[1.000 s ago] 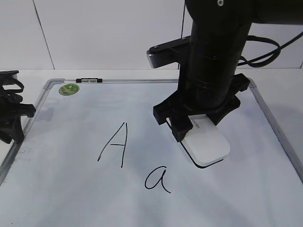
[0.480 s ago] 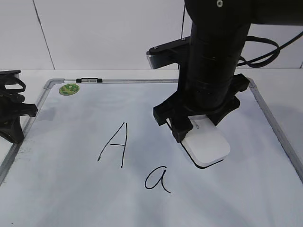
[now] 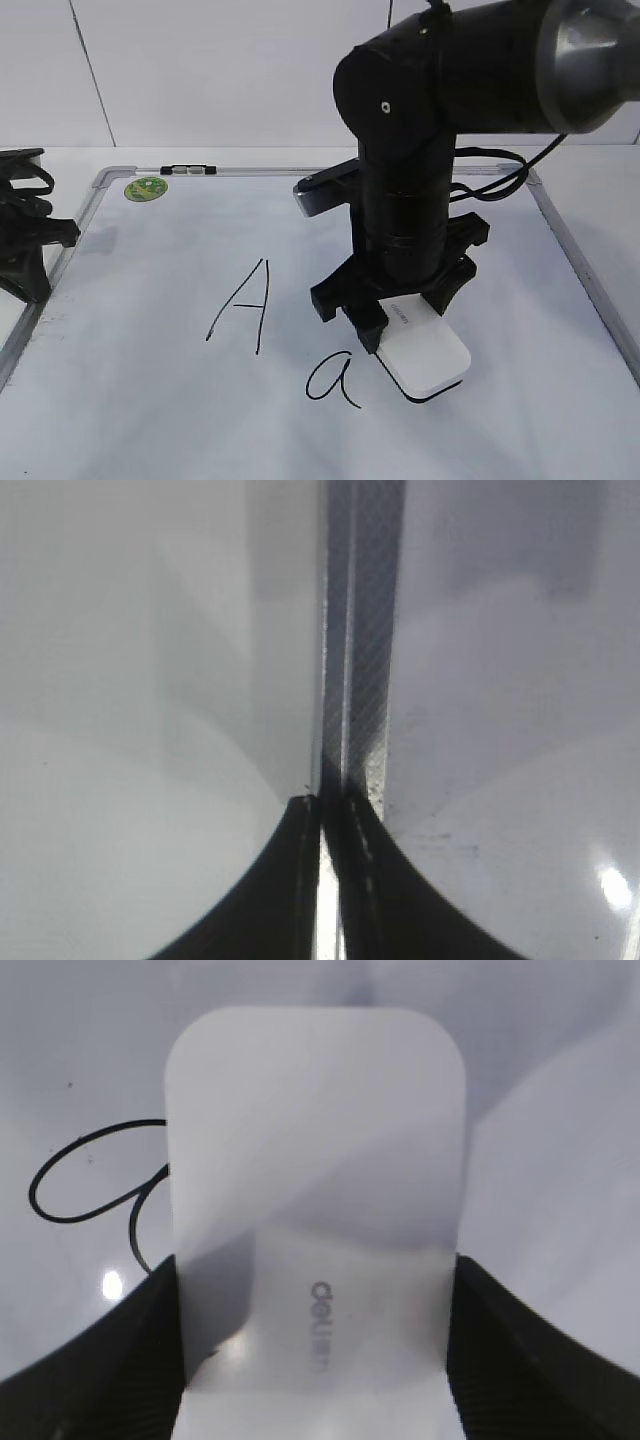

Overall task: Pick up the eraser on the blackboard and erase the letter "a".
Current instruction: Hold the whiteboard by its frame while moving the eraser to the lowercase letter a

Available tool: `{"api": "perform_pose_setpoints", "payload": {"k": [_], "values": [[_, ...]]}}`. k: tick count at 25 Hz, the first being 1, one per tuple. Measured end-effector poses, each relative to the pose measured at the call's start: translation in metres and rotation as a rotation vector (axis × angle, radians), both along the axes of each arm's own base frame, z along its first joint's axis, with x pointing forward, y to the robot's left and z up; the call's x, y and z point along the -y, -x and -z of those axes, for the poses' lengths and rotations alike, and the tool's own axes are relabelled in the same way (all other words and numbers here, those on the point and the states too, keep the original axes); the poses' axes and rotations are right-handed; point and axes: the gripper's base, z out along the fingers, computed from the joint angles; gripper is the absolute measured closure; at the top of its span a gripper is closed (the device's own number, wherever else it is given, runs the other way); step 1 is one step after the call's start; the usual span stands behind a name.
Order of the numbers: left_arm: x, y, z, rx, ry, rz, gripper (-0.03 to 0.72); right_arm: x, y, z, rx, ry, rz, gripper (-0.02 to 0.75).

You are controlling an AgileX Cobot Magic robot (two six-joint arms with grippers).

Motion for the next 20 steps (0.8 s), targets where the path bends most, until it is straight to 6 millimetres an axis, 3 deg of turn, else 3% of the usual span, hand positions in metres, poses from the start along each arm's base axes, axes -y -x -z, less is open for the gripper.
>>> {"api": "perform_pose_setpoints", "payload": {"k": [20], "values": [[0.000, 0.000, 0.000, 0.000, 0.000, 0.001, 0.674, -0.011, -0.010, 0.032, -0.007, -0.022, -0.010, 0.188]]}}
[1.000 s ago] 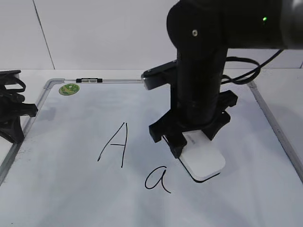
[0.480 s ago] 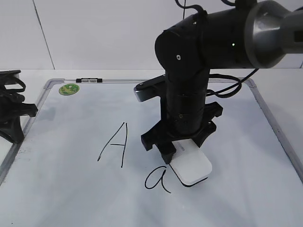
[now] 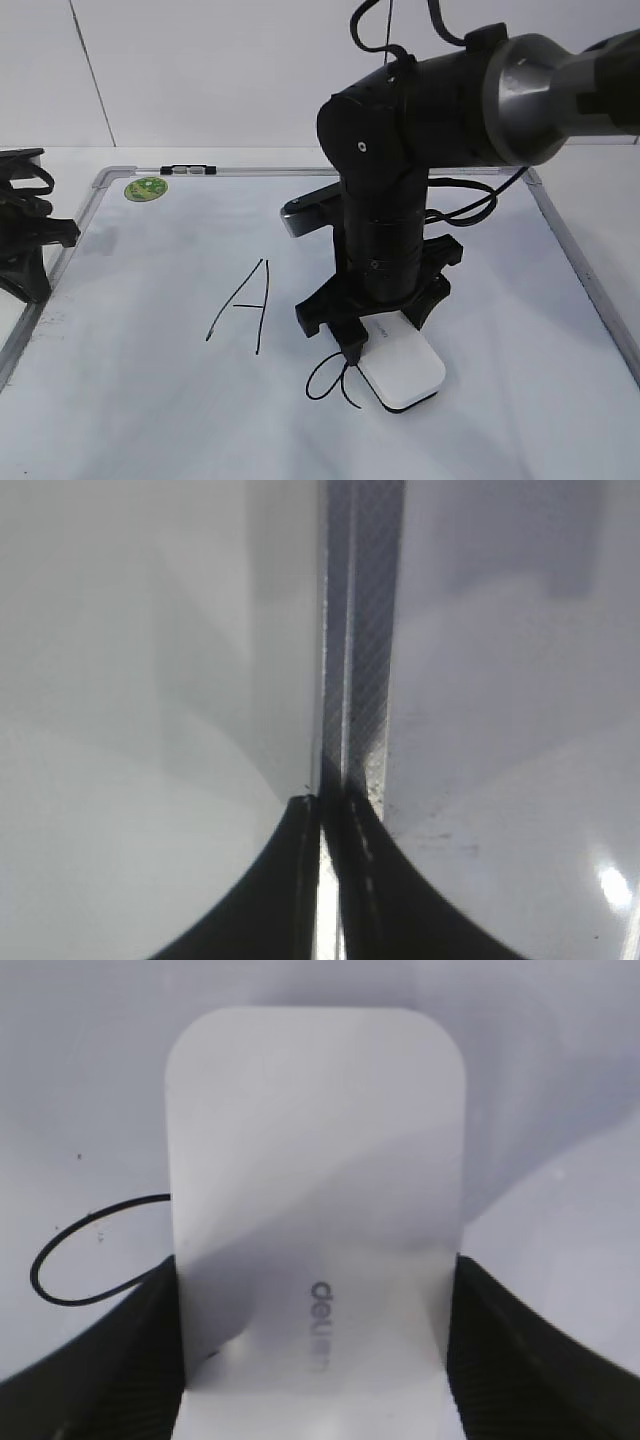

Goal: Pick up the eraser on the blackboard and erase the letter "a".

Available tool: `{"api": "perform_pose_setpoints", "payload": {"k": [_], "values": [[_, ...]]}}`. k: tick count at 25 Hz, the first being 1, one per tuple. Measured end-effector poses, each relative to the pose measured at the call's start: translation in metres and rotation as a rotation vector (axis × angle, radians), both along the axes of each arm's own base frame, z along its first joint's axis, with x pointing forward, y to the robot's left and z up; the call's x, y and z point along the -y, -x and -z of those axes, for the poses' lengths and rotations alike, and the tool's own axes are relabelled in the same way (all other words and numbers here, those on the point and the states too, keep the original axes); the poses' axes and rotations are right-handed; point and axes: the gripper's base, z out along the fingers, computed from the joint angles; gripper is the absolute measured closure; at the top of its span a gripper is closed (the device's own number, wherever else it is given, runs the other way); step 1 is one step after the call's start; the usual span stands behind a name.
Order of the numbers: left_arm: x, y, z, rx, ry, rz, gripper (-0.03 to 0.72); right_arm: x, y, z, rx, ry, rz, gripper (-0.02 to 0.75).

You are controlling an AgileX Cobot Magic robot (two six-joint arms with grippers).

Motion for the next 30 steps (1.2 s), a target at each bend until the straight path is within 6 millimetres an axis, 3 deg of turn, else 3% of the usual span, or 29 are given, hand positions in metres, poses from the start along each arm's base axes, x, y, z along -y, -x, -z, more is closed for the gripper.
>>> {"api": "perform_pose_setpoints", "payload": {"k": [15, 30], "values": [[0.000, 0.000, 0.000, 0.000, 0.002, -0.001, 0.674, -0.003, 0.000, 0.006, -0.019, 0.000, -0.002, 0.188], [0.000, 0.000, 0.000, 0.000, 0.003, -0.002, 0.674, -0.032, 0.024, 0.007, -0.005, 0.003, -0.110, 0.188]]}}
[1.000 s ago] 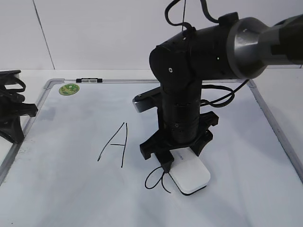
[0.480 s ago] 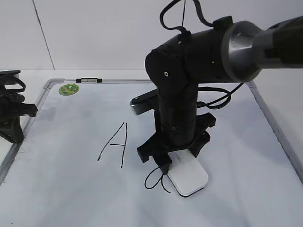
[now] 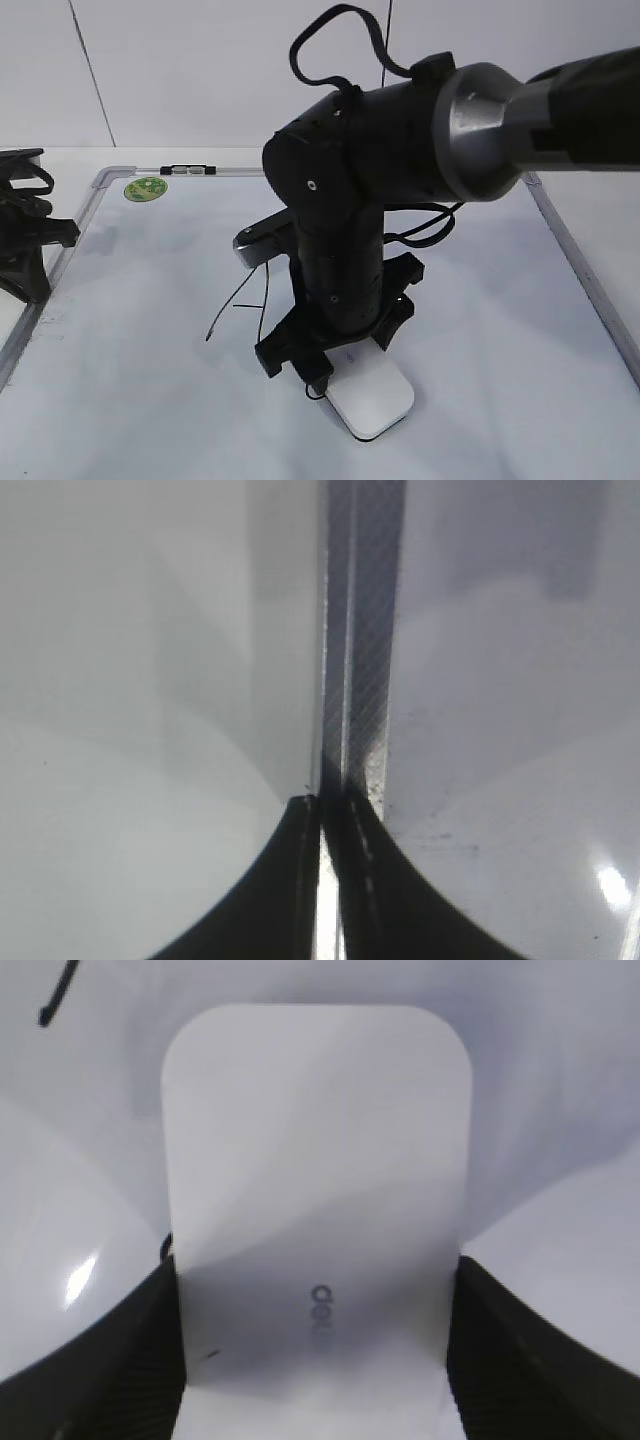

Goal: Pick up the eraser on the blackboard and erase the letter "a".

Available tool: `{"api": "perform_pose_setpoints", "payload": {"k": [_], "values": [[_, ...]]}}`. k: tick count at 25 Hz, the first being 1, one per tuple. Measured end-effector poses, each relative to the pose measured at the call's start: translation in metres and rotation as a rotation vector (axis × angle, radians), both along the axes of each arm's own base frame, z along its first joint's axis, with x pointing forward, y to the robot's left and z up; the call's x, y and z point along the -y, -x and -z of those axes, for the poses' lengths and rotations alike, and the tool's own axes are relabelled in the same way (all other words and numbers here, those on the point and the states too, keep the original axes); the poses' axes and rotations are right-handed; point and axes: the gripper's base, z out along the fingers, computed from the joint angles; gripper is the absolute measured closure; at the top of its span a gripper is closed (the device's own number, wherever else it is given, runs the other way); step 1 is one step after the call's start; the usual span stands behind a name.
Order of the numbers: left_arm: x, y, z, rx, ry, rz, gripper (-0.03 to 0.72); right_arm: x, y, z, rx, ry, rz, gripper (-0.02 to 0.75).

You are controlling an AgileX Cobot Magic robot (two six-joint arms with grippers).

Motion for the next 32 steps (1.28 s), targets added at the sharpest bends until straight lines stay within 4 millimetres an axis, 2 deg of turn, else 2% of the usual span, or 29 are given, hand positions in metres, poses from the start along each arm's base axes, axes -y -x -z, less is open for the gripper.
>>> {"api": "perform_pose_setpoints", "payload": {"k": [8, 17, 25, 32], "values": [[0.000, 0.000, 0.000, 0.000, 0.000, 0.000, 0.674, -0.016, 0.017, 0.001, -0.005, 0.001, -0.060, 0.188], [0.000, 0.000, 0.000, 0.000, 0.002, -0.001, 0.674, -0.015, 0.016, 0.001, -0.002, 0.011, -0.061, 0.188], [0.000, 0.000, 0.000, 0.000, 0.002, -0.001, 0.674, -0.002, 0.003, 0.000, -0.014, 0.005, -0.006, 0.188], [0.000, 0.000, 0.000, 0.000, 0.002, -0.001, 0.674, 0.021, -0.017, 0.000, -0.015, 0.018, 0.076, 0.188]]}}
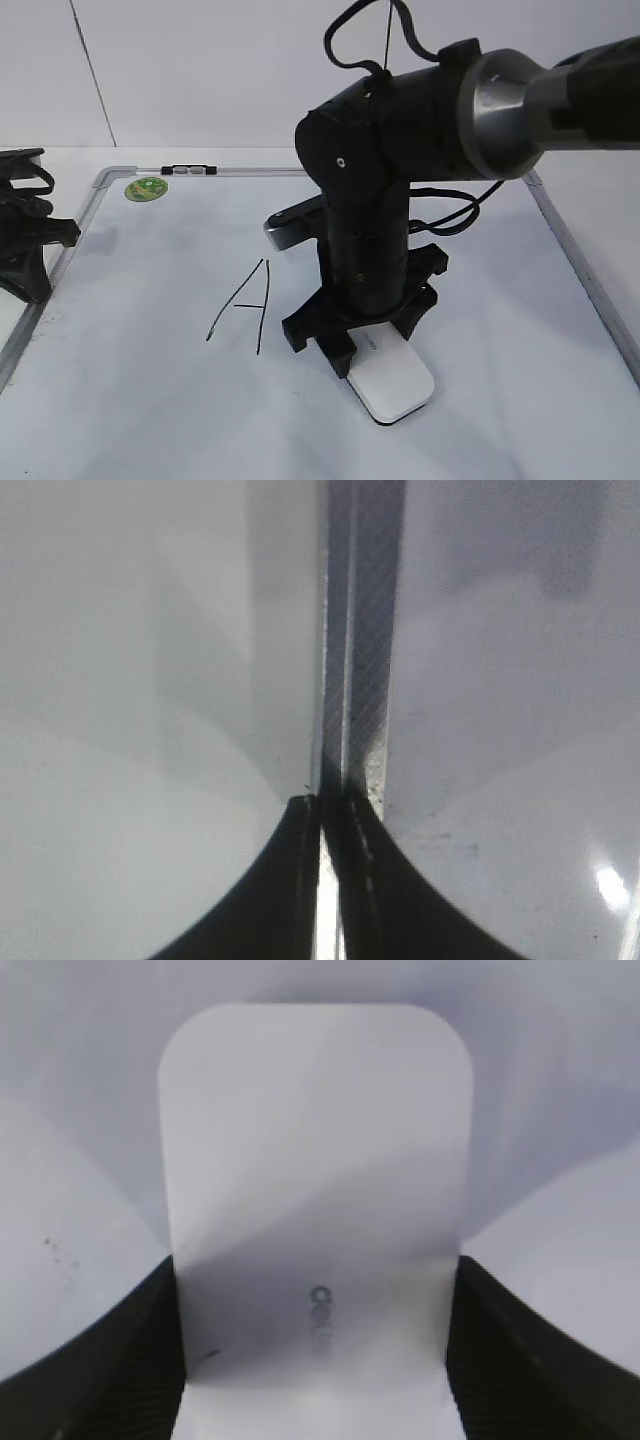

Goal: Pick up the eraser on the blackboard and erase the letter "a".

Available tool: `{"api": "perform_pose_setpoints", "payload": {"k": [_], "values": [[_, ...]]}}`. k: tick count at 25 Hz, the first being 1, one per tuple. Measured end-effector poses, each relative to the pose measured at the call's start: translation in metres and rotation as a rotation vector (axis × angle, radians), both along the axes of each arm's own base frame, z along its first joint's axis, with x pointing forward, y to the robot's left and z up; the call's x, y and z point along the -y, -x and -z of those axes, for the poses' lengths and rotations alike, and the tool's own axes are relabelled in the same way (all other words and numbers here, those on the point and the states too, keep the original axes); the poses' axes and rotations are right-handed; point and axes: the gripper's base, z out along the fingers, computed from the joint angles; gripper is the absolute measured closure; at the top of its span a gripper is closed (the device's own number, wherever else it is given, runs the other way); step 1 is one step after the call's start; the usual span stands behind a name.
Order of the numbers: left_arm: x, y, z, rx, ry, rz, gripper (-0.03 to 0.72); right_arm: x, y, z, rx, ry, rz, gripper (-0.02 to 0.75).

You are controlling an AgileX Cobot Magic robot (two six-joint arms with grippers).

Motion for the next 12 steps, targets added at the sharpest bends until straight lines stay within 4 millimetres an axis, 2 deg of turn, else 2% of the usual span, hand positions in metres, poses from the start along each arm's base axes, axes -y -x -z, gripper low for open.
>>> {"api": "perform_pose_setpoints", "payload": {"k": [3, 12], "values": [[0.0001, 0.0000, 0.0000, 0.000, 0.001, -0.001, 0.674, 0.0078, -0.0063, 0.0000, 0.000, 0.003, 0.025, 0.188], [0.0002, 0.0000, 0.0000, 0.000, 0.003, -0.002, 0.674, 0.0112, -0.0103, -0.0065, 0.015, 0.021, 0.047, 0.188]]}}
